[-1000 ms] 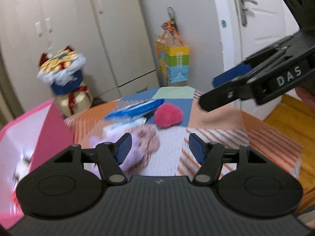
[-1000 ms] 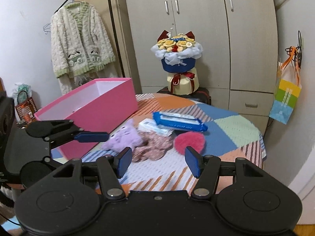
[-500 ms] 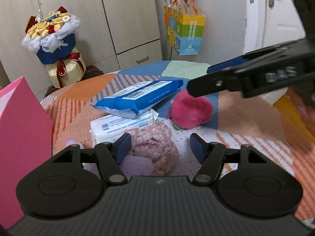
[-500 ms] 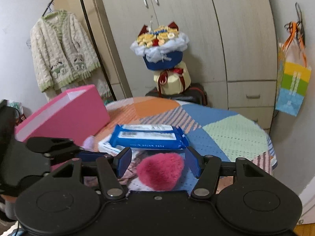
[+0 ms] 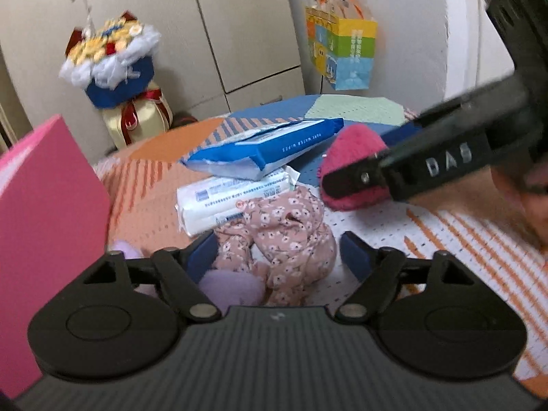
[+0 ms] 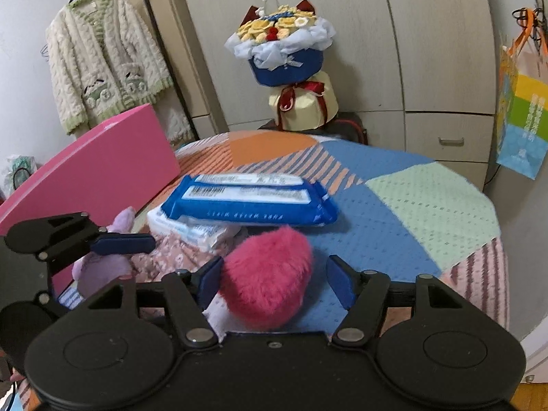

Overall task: Organize soft objects
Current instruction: 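Grasp the pink pom-pom with the right gripper while the left grasps the pink floral cloth, then carry the pom-pom and floral cloth together over the pink box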

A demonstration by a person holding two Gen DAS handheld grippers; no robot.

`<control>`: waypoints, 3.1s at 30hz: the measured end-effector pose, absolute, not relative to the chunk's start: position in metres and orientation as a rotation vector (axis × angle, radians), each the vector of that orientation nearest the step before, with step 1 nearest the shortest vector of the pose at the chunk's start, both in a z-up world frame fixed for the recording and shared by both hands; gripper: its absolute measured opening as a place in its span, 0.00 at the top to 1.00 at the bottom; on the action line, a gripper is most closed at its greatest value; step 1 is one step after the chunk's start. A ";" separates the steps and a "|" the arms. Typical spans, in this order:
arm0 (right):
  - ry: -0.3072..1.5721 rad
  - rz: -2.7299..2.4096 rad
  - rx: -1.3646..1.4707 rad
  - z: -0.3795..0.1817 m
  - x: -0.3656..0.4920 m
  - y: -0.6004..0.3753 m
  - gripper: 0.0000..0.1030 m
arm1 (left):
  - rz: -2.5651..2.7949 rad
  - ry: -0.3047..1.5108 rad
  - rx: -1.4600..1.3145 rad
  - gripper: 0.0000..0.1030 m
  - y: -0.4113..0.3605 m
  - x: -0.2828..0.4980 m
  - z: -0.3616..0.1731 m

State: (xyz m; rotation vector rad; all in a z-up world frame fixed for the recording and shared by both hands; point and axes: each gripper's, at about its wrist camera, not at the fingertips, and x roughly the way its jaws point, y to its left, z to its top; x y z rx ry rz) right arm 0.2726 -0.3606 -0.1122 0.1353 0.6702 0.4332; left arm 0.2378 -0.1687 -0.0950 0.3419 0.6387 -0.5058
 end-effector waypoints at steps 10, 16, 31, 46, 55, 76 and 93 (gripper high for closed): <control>0.604 0.378 0.142 -0.104 0.219 -0.357 0.57 | -0.474 0.602 0.276 0.87 -0.154 0.223 -0.088; 0.605 0.342 0.122 -0.096 0.188 -0.345 0.56 | -0.508 0.549 0.238 0.89 -0.142 0.195 -0.073; 0.713 0.313 0.096 -0.081 0.130 -0.313 0.56 | -0.660 0.577 0.100 0.89 -0.093 0.141 -0.044; 0.800 0.464 0.050 -0.049 0.089 -0.263 0.56 | -0.738 0.739 0.062 0.89 -0.041 0.108 -0.025; 0.785 0.608 -0.029 -0.015 0.085 -0.213 0.56 | -0.713 0.744 0.100 0.89 -0.001 0.090 0.013; 0.557 0.619 -0.092 0.058 0.171 -0.135 0.55 | -0.390 0.428 0.008 0.89 0.076 0.138 0.088; 0.711 0.655 -0.122 -0.004 0.333 -0.078 0.55 | -0.202 0.667 -0.086 0.89 0.088 0.301 0.020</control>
